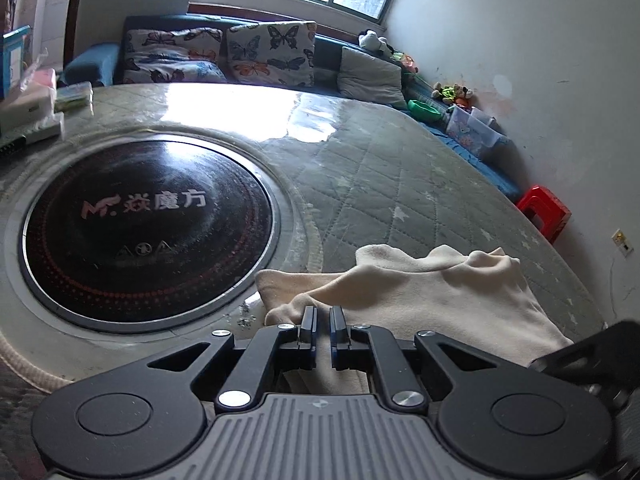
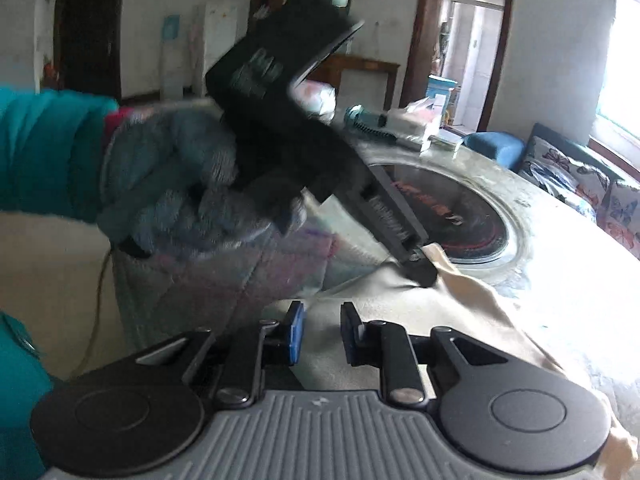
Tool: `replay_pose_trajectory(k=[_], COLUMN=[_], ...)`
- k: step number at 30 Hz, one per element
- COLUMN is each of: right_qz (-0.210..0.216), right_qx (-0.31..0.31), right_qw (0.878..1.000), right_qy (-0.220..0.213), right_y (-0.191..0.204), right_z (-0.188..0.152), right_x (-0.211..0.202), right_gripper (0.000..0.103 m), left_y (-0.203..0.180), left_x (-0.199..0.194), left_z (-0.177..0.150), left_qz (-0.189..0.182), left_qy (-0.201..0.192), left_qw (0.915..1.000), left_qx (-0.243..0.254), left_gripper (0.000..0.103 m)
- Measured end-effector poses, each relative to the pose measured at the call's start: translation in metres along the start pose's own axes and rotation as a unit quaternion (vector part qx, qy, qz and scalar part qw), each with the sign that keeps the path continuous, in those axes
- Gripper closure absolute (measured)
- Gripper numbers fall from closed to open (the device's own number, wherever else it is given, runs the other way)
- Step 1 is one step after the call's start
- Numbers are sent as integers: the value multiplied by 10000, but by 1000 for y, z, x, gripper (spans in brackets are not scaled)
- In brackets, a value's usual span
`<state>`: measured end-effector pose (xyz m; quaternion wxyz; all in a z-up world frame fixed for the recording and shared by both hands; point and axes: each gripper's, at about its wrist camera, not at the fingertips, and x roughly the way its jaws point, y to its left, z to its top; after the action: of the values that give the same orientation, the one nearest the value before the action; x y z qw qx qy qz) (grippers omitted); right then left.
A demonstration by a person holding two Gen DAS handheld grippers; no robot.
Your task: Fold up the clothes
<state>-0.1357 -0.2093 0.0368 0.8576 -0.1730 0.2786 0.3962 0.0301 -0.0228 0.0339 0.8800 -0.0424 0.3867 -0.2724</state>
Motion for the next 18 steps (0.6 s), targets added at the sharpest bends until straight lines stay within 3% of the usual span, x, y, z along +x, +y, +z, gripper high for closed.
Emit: replay_pose_trajectory(k=[2,6,9,15,18], right_qz=[-82,-689,-1225,-2095,-2297], right_qx=[306,1050,1606,2451,2748], right_qw=[9995,9920,9794,9465,9336], right_qy=[-89,-113,-58,136,68], right_y=[-11,-46,-77,-131,-146], right_z=[-1,-14,-29,-59,-69], right_x=[-14,-38,-46,-49,-57], right_gripper=[83,83,83,83,87], left_y=[-6,-23,-36,-39,-37], left_x=[-4,-5,-7,6,5], left_z=[0,-2,-4,-10,-10], left_qz=[-6,-178,-307,-207,-222], left_qy=[-66,-133,-184,-7,2], left_qw=[9999,9993,9983,9986,9988], left_qx=[82,299,461,492,425], left_gripper=[95,95,95,95,95])
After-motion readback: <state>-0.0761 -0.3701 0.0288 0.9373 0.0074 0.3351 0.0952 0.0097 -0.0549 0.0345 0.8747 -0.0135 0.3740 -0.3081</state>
